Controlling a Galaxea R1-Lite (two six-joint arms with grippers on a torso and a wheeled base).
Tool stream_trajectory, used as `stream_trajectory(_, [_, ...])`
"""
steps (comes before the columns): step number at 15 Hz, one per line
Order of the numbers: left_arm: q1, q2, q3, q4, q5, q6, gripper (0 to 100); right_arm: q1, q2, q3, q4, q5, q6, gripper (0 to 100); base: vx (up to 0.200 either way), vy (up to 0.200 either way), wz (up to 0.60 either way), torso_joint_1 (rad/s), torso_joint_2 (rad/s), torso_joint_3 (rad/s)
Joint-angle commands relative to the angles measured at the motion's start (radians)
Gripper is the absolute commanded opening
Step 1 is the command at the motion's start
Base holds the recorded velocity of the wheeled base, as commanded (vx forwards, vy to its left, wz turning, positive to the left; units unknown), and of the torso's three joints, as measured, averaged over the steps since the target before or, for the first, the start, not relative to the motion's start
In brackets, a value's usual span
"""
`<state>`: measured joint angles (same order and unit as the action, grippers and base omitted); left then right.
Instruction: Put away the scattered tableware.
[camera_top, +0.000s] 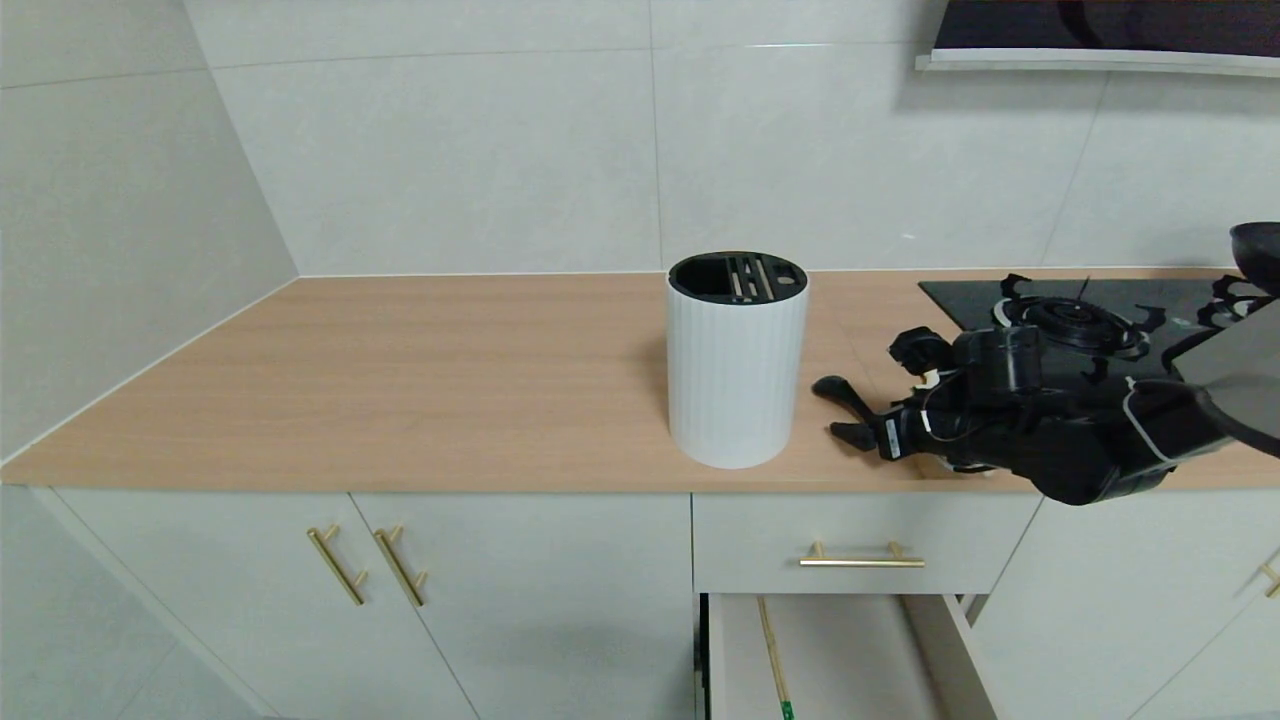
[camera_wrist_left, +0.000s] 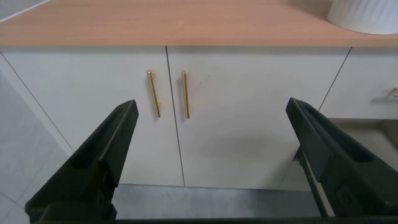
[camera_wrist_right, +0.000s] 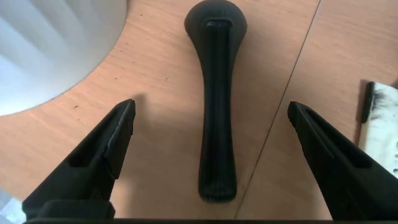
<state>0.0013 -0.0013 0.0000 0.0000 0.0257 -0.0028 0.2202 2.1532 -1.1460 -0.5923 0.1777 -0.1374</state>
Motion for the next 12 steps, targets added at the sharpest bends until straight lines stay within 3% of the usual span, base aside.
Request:
stream_trajectory(1, [0.000, 0.001, 0.000, 0.000, 0.000, 0.000, 100, -0.002, 0.010, -0.006, 0.000, 0.000, 0.001, 100, 0.000, 0.000, 0.00, 0.000, 0.00, 0.000])
stream_trajectory(2, [0.000, 0.001, 0.000, 0.000, 0.000, 0.000, 100, -0.002, 0.011, -0.011, 0.000, 0.000, 0.002, 0, 0.000, 0.000, 0.00, 0.000, 0.00, 0.000])
stream_trajectory(12, [0.000, 0.001, 0.000, 0.000, 0.000, 0.000, 100, 0.007, -0.003, -0.021, 0.023, -0.020, 0.076, 0, 0.000, 0.000, 0.00, 0.000, 0.00, 0.000])
